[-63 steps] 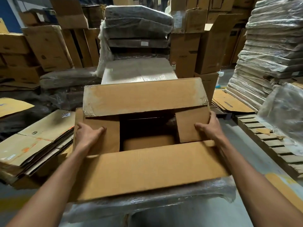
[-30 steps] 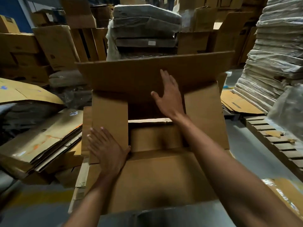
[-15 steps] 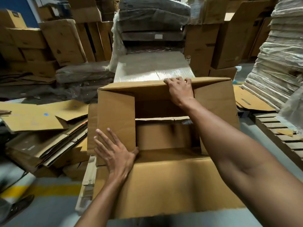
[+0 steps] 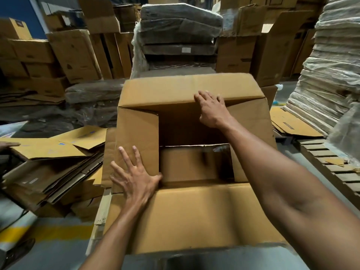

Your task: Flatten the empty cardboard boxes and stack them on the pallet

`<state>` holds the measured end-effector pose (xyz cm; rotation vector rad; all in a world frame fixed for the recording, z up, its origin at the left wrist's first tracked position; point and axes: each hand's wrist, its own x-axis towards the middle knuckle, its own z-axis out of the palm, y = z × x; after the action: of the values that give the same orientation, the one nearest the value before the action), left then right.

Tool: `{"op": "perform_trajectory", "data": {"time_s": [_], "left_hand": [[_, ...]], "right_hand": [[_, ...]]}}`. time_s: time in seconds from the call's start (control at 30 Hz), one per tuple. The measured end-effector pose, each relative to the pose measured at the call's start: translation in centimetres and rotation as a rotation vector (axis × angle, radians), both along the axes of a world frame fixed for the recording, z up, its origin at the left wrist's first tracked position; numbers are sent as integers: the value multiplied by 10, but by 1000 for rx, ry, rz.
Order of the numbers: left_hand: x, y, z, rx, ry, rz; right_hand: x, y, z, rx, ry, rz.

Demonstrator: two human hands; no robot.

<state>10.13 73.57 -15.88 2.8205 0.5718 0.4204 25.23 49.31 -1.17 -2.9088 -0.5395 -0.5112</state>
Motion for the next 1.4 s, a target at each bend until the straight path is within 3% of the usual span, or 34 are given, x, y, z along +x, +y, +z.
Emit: {"op": "perform_trajectory", "data": {"time_s": [0.07, 0.13, 0.2, 0.27, 0.37, 0.43, 0.63, 0.77, 0.97, 1.13, 1.27, 1.4], "left_hand": [[3, 1, 9, -19, 16, -23], [5, 2, 17, -60, 34, -64], [6, 3, 24, -85, 51, -58], [5, 2, 28, -78, 49, -35], [4, 1, 31, -91, 19, -51], [4, 3, 39, -141, 4, -76], [17, 21, 71, -340, -38, -204], [22, 31, 88, -598, -146, -352], [20, 25, 106, -819, -119, -432], [29, 18, 125, -1068, -77, -375], [25, 4, 134, -1130, 94, -330], [21, 4, 144, -1180, 94, -338]], "right_hand": [[-17, -1, -17, 106, -175, -6], [-37, -5, -39, 122, -180, 16], [-58, -14, -59, -59, 37, 52], [-75, -27, -77, -365, 180, 46], [-89, -43, -102, -635, 105, -25], [-94, -41, -97, -678, 35, -90], [-101, -82, -33, -591, -39, -366], [-107, -138, -15, -559, -30, -546], [-111, -188, -27, -452, 26, -591], [-116, -190, -37, -403, 6, -619], [-117, -193, -38, -257, 46, -684], [-121, -200, -40, 4, 93, -766]]}}
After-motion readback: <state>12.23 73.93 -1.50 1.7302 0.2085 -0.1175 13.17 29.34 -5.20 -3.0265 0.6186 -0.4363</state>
